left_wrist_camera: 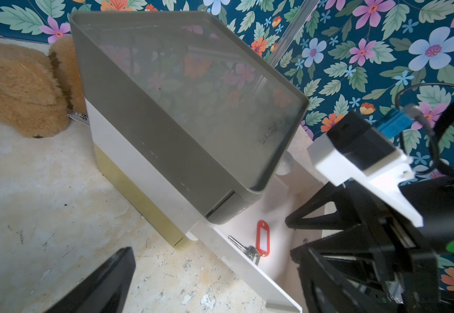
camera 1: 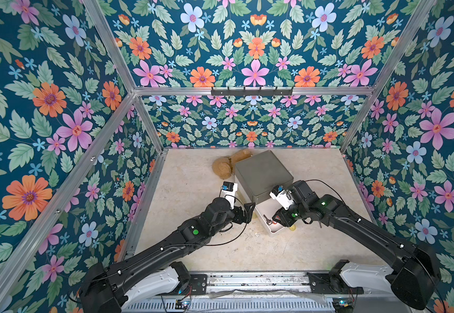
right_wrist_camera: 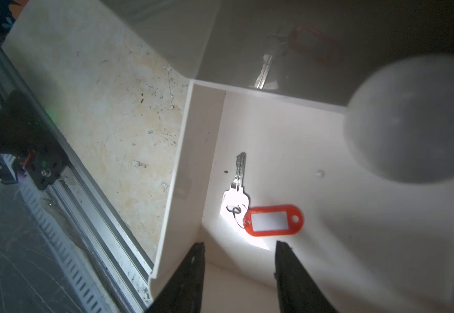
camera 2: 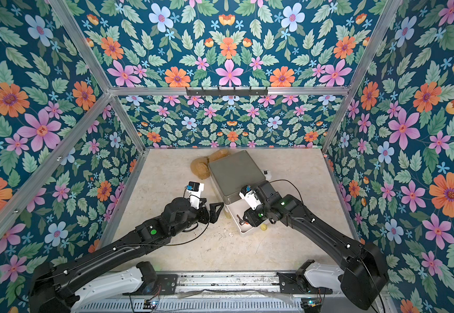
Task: Take the keys out of the drawer
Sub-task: Pick up the key from the drawer.
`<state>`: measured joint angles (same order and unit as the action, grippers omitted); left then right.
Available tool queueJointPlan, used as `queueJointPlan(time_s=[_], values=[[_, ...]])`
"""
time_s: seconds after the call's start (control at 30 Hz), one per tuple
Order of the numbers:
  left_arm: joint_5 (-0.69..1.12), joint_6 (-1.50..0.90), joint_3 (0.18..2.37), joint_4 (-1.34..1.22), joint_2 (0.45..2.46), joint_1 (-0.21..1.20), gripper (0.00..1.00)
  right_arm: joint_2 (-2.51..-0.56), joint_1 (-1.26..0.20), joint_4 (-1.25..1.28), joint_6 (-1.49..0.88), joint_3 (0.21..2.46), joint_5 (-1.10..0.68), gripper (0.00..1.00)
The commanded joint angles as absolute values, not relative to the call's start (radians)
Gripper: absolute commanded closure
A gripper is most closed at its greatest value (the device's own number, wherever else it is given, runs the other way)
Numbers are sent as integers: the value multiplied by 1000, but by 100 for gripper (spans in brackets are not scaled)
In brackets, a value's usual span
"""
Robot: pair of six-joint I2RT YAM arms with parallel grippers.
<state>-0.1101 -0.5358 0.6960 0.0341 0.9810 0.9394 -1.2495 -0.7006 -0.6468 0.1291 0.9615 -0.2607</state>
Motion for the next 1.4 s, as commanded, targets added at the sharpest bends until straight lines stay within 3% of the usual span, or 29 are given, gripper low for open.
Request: queueJointPlan(time_s=[0.0,1.37], values=[[-127,-538,695,27,973,939,1,-1261,-702,-653,233,962,-242,53],[-180,-568,638,59,887,939,1,-1442,-724,-636,344,992,-221,58]])
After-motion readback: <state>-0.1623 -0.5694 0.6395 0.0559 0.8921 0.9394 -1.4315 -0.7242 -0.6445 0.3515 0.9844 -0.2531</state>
